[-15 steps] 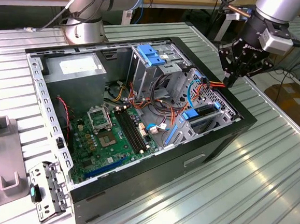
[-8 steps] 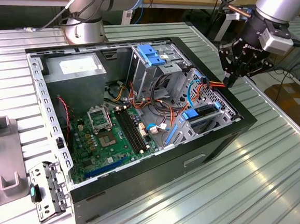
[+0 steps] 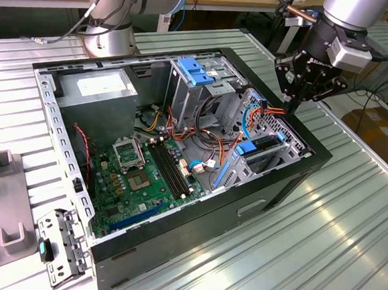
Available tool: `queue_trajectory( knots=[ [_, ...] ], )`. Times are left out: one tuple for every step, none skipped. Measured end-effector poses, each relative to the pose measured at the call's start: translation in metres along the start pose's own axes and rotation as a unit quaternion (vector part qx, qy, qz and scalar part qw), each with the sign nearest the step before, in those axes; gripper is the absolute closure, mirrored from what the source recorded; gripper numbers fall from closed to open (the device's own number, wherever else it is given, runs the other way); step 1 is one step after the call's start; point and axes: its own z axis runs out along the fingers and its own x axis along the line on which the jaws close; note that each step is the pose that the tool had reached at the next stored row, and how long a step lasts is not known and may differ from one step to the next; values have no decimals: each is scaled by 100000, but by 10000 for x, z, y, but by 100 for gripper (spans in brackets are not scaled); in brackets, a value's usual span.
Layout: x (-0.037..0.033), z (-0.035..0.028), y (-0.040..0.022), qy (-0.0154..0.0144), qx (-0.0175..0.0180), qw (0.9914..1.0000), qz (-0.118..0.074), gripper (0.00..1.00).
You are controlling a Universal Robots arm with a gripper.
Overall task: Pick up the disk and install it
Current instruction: 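Insert the first disk wire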
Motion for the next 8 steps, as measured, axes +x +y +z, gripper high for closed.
queue_trajectory(
  knots=[
    [-4, 1, 4, -1, -1, 100000, 146, 84],
    [-6, 0, 5, 7, -17, 99999, 402, 84],
    [-7, 0, 5, 9, -48, 99996, 878, 84],
    [-7, 0, 6, 13, -76, 99992, 1276, 84],
    [-10, 0, 8, 13, -92, 99988, 1573, 84],
    [-10, 0, 8, 15, -93, 99988, 1578, 84],
    [-10, 0, 8, 14, -94, 99987, 1583, 84],
    [-10, 0, 8, 14, -95, 99987, 1584, 84]
  ],
)
